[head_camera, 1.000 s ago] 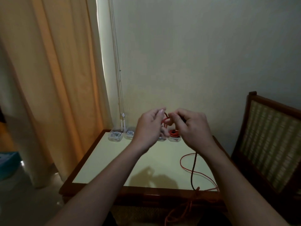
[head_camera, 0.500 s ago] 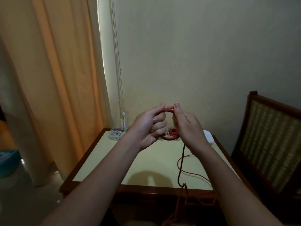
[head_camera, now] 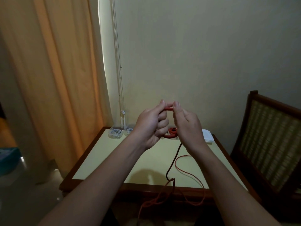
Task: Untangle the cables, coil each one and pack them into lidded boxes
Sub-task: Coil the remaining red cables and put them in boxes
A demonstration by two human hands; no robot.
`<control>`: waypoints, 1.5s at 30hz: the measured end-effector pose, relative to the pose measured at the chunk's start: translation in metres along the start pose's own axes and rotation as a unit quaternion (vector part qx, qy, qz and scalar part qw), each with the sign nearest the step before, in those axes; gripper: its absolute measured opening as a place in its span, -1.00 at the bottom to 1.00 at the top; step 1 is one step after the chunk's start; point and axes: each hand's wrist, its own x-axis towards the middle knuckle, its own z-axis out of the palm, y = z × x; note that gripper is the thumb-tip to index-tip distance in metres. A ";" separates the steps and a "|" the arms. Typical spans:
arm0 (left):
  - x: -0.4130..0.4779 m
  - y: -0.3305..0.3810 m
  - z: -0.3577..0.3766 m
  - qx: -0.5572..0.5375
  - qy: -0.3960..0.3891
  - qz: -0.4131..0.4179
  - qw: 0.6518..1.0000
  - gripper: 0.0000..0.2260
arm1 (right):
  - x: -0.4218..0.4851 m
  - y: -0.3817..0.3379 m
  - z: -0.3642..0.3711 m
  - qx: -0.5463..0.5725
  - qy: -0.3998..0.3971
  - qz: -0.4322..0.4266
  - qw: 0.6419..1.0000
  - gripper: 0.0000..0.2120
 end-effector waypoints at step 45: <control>0.003 0.022 -0.007 0.073 -0.050 -0.038 0.995 -0.85 | 0.006 -0.002 -0.016 -0.073 -0.043 -0.010 0.996 -0.64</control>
